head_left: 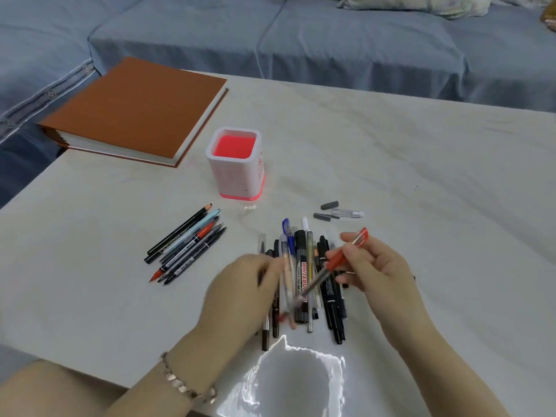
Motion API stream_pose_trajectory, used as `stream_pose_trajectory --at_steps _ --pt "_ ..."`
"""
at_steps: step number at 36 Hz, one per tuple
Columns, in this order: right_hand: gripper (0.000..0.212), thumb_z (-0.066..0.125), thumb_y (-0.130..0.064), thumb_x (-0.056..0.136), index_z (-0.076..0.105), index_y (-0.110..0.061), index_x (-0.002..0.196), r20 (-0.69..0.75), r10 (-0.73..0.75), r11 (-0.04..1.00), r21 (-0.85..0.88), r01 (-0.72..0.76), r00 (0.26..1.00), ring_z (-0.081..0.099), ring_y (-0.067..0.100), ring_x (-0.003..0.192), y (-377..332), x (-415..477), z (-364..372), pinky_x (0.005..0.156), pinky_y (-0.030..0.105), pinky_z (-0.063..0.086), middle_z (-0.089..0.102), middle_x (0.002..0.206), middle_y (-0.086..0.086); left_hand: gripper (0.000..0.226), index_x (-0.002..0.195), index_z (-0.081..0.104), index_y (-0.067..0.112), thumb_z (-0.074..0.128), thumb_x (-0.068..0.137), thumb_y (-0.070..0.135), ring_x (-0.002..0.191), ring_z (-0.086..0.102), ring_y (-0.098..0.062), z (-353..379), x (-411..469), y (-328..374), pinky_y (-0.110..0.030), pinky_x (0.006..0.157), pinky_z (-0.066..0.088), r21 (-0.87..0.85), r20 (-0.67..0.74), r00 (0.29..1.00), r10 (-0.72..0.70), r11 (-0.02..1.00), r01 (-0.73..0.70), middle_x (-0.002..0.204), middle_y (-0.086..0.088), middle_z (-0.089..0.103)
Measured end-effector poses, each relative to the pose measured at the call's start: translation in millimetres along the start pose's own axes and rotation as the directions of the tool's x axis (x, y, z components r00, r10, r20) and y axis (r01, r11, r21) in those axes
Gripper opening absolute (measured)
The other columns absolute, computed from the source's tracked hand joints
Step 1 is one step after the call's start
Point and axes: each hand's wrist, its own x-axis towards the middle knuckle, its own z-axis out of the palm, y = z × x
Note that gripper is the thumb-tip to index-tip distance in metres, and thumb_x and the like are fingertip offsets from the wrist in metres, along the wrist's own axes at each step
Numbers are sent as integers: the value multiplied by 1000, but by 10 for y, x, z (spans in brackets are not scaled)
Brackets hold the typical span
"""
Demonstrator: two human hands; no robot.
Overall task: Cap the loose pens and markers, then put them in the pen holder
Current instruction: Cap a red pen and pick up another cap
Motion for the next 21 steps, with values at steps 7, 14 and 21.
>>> stream_pose_trajectory --at_steps 7,14,21 --pt "43 60 -18 85 43 -22 124 -74 -90 844 -535 36 993 61 12 71 198 252 -52 70 23 47 66 80 1 24 84 67 5 51 68 11 64 64 -33 -201 185 -628 -35 51 49 527 -190 981 29 846 77 86 -11 68" --pt "40 60 -15 84 48 -21 122 47 -97 723 -683 103 994 55 5 78 292 276 154 69 16 40 54 102 -4 18 85 66 4 58 69 2 69 60 -36 -213 198 -780 -36 53 46 550 -249 968 36 828 110 78 -12 66" --pt "28 58 -15 86 56 -26 111 133 -105 668 -725 169 986 52 -1 80 333 81 -27 66 8 39 53 89 -15 16 76 66 3 72 62 -3 61 57 -36 -191 299 -821 -36 51 45 605 -222 974 52 791 96 68 -15 64"
